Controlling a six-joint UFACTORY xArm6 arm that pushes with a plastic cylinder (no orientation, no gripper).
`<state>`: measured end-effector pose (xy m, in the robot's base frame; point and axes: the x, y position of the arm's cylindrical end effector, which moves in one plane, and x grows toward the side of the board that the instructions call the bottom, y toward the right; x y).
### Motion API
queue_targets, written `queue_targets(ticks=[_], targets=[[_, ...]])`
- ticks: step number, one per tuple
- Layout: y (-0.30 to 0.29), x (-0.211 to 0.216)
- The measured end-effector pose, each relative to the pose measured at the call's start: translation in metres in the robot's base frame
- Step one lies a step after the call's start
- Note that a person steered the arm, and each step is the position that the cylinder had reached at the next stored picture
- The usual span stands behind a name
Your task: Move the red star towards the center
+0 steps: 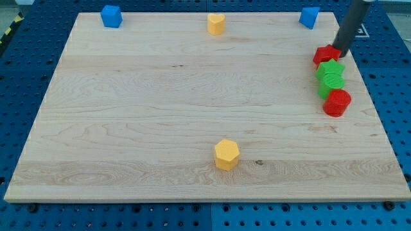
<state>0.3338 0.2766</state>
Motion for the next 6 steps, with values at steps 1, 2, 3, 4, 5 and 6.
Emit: queue_targets(ticks=[1, 2, 3, 4, 5, 6], targets=[[0.018, 0.003], [0.013, 0.003], [-0.002, 0.004], [-0.026, 0.010], [-0.050, 0.012], [-0.080, 0.012]])
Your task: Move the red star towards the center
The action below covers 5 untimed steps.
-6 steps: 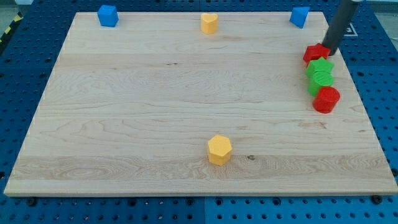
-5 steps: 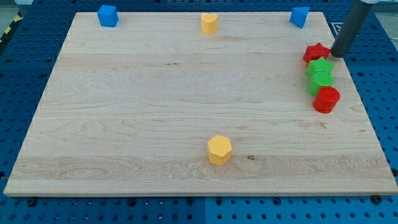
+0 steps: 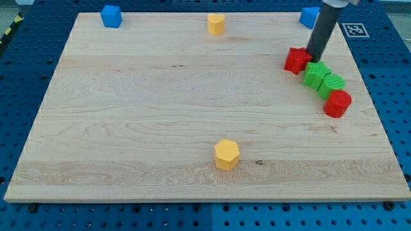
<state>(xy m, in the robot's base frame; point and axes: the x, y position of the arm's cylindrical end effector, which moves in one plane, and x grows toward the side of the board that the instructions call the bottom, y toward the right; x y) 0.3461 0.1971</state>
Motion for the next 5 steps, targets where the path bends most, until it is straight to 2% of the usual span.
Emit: queue_targets(ticks=[1, 4, 5], targets=[[-0.025, 0.008], [-0.035, 0.011], [-0.059, 0.011]])
